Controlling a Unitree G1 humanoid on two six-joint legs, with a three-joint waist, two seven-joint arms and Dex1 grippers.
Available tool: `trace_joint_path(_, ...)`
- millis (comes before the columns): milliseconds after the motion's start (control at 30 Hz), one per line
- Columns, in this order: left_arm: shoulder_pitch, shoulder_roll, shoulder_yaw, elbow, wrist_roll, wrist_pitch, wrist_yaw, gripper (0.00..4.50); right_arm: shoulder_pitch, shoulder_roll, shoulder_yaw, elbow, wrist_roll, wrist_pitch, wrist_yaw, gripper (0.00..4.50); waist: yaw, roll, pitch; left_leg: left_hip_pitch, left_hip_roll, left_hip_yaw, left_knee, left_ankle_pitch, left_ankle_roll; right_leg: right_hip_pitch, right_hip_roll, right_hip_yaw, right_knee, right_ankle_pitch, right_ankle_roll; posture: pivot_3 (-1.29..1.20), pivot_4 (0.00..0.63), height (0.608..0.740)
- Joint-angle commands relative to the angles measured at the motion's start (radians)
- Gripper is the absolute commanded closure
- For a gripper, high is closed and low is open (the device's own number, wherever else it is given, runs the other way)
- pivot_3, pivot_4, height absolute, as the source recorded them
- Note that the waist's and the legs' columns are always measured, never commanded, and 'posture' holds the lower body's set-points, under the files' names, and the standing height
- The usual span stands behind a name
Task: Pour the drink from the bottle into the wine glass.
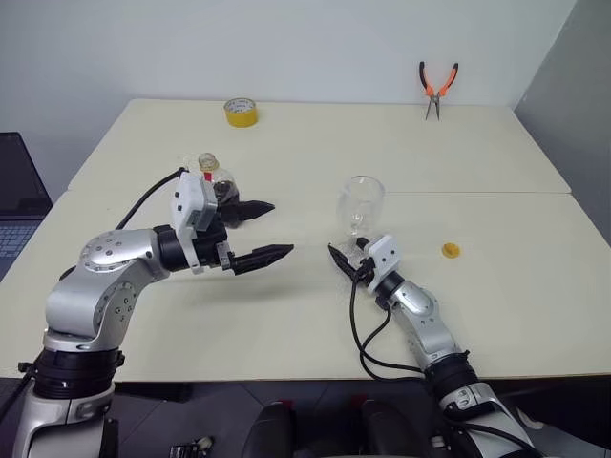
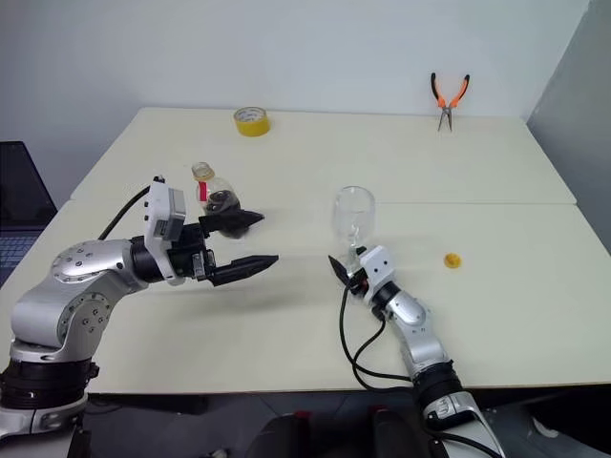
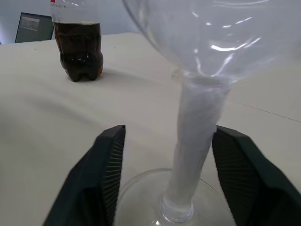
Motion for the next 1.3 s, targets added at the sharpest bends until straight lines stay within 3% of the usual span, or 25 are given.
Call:
trace_joint_path(33,-0.002,0.009,0.021,-0.018,-0.007,-0.011,-0.001,0.0,-0.003,0.0,-0.009,-0.051,0.018,-0.003,0.012,0.17,0.0,0.0,0.0,0.0,0.0,0.0,0.0,0.0,0.0,0.0,0.0,0.0,0.0,0.0,0.0,0.0,0.15,0.74)
trace_joint_path(267,0.017,-0.033,0.029,-0.002,0.004,-0.018,0.061,0.0,0.107,-0.05,0.008,-0.249,0.03,0.152,0.046,0.04,0.002,0.0,0.0,0.0,0.0,0.0,0.0,0.0,0.0,0.0,0.0,0.0,0.0,0.0,0.0,0.0,0.15,0.74)
trace_joint_path(467,0.12,-0.094,0.036,-0.034,0.005,-0.002,0.16,0.0,0.353,-0.223,-0.011,-0.669,0.094,0.396,0.111,0.04,0.005,0.0,0.0,-0.001,-0.001,0.0,0.0,0.0,0.0,0.0,-0.001,0.0,-0.001,0.0,0.0,0.0,0.15,0.74)
trace_joint_path(600,0.172,-0.138,0.032,-0.042,0.024,-0.022,0.216,0.0,0.451,-0.293,-0.031,-0.837,0.119,0.5,0.1,0.04,0.004,0.0,0.0,0.0,0.0,-0.001,0.0,-0.001,0.001,0.001,-0.001,0.0,0.0,0.0,0.0,0.0,0.15,0.74)
trace_joint_path(700,0.236,-0.264,0.061,0.018,0.107,-0.131,0.382,0.0,0.535,-0.352,-0.095,-1.039,0.18,0.615,0.091,0.04,0.007,0.001,-0.001,0.001,0.0,-0.001,0.0,-0.001,0.001,0.001,0.0,-0.001,0.0,-0.001,0.0,0.0,0.15,0.74)
trace_joint_path(833,0.284,-0.354,0.058,0.071,0.251,-0.222,0.559,0.0,0.551,-0.393,-0.141,-1.215,0.269,0.733,0.078,0.04,0.007,0.0,-0.001,0.0,0.0,0.0,0.0,-0.002,0.001,0.002,-0.001,0.0,-0.001,-0.001,0.001,0.0,0.15,0.74)
trace_joint_path(1000,0.214,-0.412,0.093,0.194,0.319,-0.321,0.689,0.0,0.534,-0.408,-0.151,-1.289,0.357,0.833,0.064,0.04,0.021,-0.001,-0.001,0.001,0.0,-0.003,0.001,-0.002,0.001,0.003,0.0,-0.002,-0.001,-0.001,0.001,0.0,0.15,0.74)
trace_joint_path(1300,-0.001,-0.383,0.1,0.433,0.358,-0.356,0.701,0.0,0.455,-0.41,-0.144,-1.297,0.419,0.902,0.035,0.04,0.028,-0.003,-0.001,0.0,-0.001,-0.002,0.002,-0.002,0.001,0.003,0.0,-0.002,-0.001,-0.001,0.001,0.0,0.15,0.74)
